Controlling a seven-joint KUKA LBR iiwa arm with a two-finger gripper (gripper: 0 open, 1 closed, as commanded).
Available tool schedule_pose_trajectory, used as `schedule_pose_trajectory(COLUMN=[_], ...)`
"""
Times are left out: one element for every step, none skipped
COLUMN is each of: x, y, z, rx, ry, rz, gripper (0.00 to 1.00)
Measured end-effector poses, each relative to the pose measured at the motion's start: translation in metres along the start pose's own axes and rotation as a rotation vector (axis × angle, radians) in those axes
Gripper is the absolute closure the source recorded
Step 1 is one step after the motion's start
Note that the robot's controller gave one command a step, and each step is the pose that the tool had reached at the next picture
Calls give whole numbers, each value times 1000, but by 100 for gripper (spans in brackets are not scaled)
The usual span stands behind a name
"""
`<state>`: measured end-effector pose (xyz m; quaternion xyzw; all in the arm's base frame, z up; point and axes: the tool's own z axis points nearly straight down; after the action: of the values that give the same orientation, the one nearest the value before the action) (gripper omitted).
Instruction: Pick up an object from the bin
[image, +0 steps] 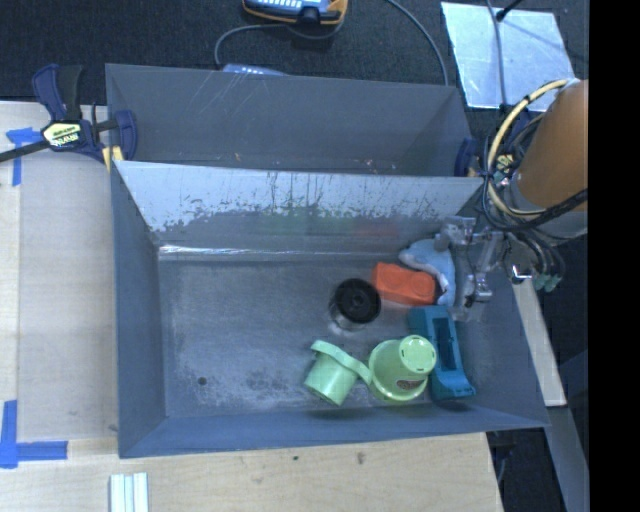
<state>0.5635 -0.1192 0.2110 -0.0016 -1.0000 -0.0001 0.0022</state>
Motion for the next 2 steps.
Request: schedule_pose_trajectory(x=[-1,-21], y=[1,30], z=[-5,25], rx=[1,6], ry=[-7,-17], rz=[-2,-21], gripper=[0,0])
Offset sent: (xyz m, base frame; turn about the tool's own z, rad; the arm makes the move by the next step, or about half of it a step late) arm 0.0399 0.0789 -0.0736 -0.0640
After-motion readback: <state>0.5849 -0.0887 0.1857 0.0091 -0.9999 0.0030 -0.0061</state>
